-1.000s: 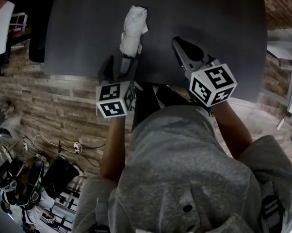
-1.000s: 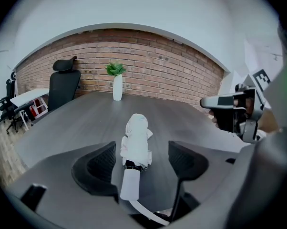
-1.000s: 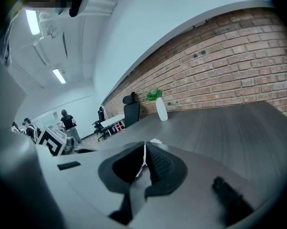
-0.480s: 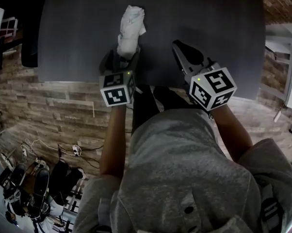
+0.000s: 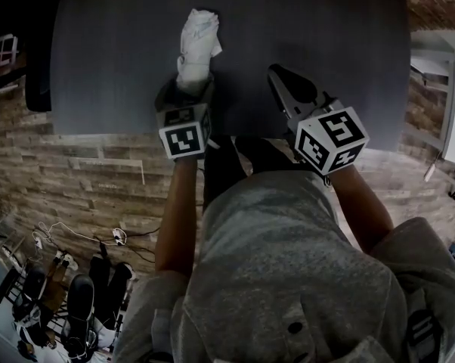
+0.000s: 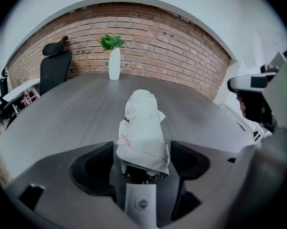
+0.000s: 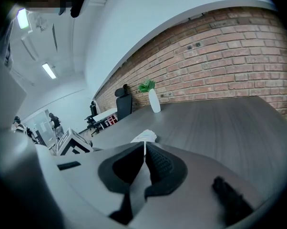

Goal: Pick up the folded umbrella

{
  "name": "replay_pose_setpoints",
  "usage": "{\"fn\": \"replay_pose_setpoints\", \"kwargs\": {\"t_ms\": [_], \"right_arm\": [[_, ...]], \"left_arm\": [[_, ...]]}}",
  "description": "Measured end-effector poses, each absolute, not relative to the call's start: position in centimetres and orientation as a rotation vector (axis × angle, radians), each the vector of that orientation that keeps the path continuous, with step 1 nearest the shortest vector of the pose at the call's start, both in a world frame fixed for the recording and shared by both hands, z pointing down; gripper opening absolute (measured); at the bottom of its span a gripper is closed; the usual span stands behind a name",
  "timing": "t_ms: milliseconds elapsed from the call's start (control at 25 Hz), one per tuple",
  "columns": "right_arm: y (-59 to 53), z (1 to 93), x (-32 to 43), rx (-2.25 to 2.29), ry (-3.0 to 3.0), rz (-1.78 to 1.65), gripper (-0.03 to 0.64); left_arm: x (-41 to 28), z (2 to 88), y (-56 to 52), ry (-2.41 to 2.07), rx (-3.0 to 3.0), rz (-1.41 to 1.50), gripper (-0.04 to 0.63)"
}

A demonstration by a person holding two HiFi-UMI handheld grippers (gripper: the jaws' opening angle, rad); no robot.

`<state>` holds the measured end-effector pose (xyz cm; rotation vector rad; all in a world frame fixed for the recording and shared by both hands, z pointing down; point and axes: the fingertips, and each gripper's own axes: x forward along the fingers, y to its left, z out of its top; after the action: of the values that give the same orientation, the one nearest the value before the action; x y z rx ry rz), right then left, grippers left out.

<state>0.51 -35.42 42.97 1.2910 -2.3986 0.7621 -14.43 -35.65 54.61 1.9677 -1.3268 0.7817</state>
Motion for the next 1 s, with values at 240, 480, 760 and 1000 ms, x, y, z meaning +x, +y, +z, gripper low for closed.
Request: {"fn": "replay_pose_setpoints", "kwargs": {"t_ms": [240, 480, 760, 1000], "right_arm": [[-35.8, 43.3, 0.9, 1.306, -2.38, 0.781, 0.025], [-36.1, 43.6, 1.7, 1.33, -2.363, 0.802, 0.025], [-36.1, 44.0, 2.3, 1.342, -2.357, 0.815, 0.025], [-36.3, 43.9, 2.6, 1.343, -2.367, 0.812, 0.025]], "left_arm": [[-13.6, 55.6, -36.3, -1.281, 1.964, 0.804, 0.36], [-14.0, 56.9, -36.4, -1.274, 1.93, 0.895, 0.36], [-14.4, 57.3, -36.5, -1.327, 1.915, 0.974, 0.352], [-14.7, 57.2, -36.7, -1.336, 1.897, 0.947, 0.261]]}}
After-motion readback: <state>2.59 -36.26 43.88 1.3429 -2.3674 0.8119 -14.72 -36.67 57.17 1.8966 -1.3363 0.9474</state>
